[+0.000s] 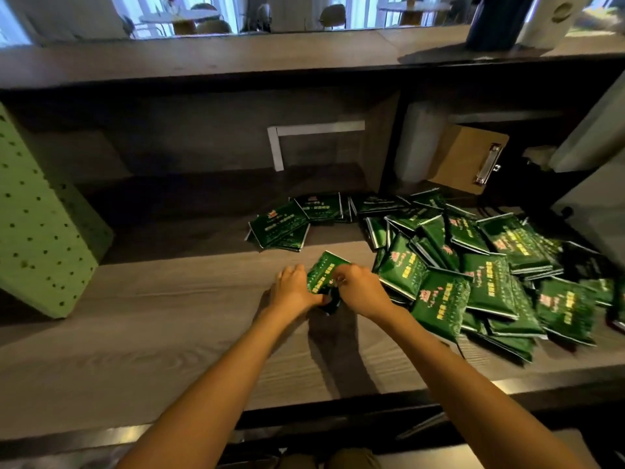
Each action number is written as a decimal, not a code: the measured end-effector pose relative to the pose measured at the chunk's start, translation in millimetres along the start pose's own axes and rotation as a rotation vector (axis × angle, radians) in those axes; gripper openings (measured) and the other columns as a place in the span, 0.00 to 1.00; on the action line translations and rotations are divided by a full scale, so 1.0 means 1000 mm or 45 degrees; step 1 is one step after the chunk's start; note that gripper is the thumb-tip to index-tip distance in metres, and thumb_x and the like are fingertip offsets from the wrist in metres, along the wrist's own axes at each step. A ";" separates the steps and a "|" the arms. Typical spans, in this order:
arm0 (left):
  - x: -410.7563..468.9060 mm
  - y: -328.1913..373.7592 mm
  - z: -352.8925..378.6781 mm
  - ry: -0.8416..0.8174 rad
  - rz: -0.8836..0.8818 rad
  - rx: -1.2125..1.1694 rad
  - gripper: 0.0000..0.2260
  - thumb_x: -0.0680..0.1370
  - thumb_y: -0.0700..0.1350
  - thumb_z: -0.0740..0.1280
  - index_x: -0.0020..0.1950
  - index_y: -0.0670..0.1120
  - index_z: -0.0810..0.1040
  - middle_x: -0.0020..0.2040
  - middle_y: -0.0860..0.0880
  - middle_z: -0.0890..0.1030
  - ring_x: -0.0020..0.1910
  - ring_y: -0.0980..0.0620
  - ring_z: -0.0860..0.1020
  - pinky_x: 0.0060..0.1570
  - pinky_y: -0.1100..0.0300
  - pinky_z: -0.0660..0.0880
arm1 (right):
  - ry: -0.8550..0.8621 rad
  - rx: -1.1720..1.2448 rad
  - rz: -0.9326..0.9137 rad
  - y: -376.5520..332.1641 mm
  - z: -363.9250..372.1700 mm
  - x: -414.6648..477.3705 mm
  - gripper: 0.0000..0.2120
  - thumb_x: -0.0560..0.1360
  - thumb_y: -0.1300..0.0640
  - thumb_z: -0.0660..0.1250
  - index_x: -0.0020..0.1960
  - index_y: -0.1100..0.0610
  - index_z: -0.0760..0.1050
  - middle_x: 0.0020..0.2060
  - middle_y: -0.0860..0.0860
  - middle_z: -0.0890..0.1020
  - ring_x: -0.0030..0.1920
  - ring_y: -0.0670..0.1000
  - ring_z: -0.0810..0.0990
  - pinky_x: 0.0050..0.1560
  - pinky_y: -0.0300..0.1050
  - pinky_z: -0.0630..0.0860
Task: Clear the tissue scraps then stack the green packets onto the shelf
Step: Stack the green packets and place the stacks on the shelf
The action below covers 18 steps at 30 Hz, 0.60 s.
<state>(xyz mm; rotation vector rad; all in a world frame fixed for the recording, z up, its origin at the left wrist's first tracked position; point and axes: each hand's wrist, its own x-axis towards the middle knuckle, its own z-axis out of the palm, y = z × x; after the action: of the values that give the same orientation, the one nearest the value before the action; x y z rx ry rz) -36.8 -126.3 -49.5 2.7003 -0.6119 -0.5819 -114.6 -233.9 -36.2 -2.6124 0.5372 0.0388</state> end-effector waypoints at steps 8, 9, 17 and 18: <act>0.023 -0.020 -0.008 -0.021 0.063 -0.362 0.16 0.69 0.39 0.74 0.55 0.42 0.75 0.47 0.46 0.77 0.46 0.50 0.75 0.36 0.62 0.70 | 0.175 0.094 -0.132 0.003 0.011 0.034 0.17 0.73 0.68 0.59 0.59 0.60 0.76 0.54 0.59 0.80 0.56 0.60 0.77 0.51 0.49 0.73; 0.023 -0.022 -0.011 0.022 0.082 -0.386 0.14 0.69 0.38 0.73 0.52 0.43 0.75 0.45 0.47 0.76 0.44 0.51 0.73 0.33 0.63 0.68 | 0.239 0.089 -0.173 0.002 0.013 0.037 0.17 0.73 0.67 0.60 0.61 0.59 0.75 0.55 0.58 0.79 0.57 0.59 0.76 0.52 0.48 0.73; 0.021 -0.036 -0.025 0.302 0.186 -0.247 0.32 0.69 0.38 0.74 0.71 0.44 0.68 0.69 0.44 0.71 0.65 0.46 0.71 0.55 0.58 0.70 | 0.232 -0.104 -0.541 -0.010 0.018 0.050 0.27 0.72 0.65 0.64 0.70 0.55 0.65 0.69 0.53 0.66 0.73 0.55 0.56 0.71 0.49 0.56; 0.019 -0.039 -0.027 0.294 0.197 -0.262 0.31 0.68 0.38 0.75 0.69 0.44 0.70 0.67 0.44 0.72 0.64 0.46 0.72 0.52 0.58 0.71 | 0.257 -0.109 -0.540 -0.011 0.019 0.050 0.26 0.72 0.64 0.65 0.69 0.55 0.66 0.68 0.53 0.67 0.73 0.55 0.57 0.72 0.51 0.56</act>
<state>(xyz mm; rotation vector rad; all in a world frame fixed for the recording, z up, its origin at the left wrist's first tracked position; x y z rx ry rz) 4.2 -96.7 -47.2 2.4537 -0.6517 -0.2713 -62.7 -235.1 -54.2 -2.7755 0.0368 -0.3474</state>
